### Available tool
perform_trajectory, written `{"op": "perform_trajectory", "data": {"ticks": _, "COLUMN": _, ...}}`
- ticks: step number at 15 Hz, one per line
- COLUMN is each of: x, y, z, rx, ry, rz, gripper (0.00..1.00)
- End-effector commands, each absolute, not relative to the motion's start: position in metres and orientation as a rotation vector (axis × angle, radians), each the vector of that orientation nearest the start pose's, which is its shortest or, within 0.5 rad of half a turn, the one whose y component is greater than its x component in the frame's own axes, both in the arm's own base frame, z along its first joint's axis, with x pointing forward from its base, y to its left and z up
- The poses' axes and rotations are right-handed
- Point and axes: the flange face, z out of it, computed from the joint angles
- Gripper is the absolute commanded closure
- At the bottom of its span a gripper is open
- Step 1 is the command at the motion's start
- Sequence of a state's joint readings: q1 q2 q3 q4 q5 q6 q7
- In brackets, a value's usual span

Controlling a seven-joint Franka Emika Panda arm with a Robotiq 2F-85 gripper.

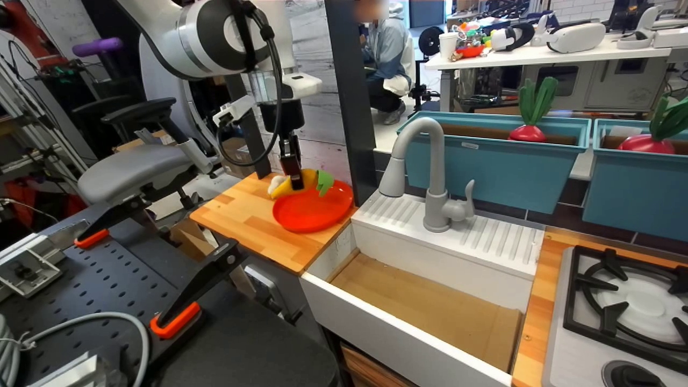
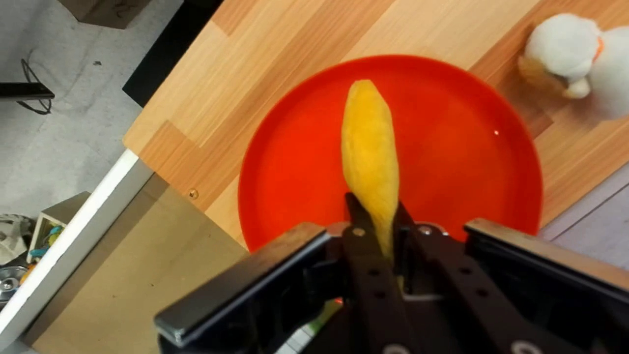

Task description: Pick up the carrot plush toy and put it on the plate, then move the animal plush toy

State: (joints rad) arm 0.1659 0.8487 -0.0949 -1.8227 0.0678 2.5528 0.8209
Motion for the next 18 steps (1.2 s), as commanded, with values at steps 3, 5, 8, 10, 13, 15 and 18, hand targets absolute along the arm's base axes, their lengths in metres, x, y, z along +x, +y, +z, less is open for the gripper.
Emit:
{"op": "perform_trajectory", "data": {"ticks": 3, "x": 0.633, "y": 0.035, "z": 0.034, "rx": -2.938, "ry": 1.354, "rz": 0.139, "gripper": 0.97}}
{"op": "perform_trajectory", "data": {"ticks": 5, "x": 0.635, "y": 0.035, "z": 0.026, "rx": -2.936, "ry": 1.377, "rz": 0.152, "gripper": 0.97}}
{"op": "perform_trajectory", "data": {"ticks": 8, "x": 0.637, "y": 0.036, "z": 0.019, "rx": -2.94, "ry": 1.393, "rz": 0.17, "gripper": 0.55}}
{"op": "perform_trajectory", "data": {"ticks": 10, "x": 0.637, "y": 0.039, "z": 0.02, "rx": -2.946, "ry": 1.386, "rz": 0.162, "gripper": 0.4}}
{"op": "perform_trajectory", "data": {"ticks": 13, "x": 0.634, "y": 0.046, "z": 0.028, "rx": -2.954, "ry": 1.342, "rz": 0.136, "gripper": 0.19}}
{"op": "perform_trajectory", "data": {"ticks": 15, "x": 0.631, "y": 0.053, "z": 0.035, "rx": -2.964, "ry": 1.311, "rz": 0.103, "gripper": 0.05}}
{"op": "perform_trajectory", "data": {"ticks": 18, "x": 0.621, "y": 0.072, "z": 0.052, "rx": -2.996, "ry": 1.173, "rz": 0.088, "gripper": 0.0}}
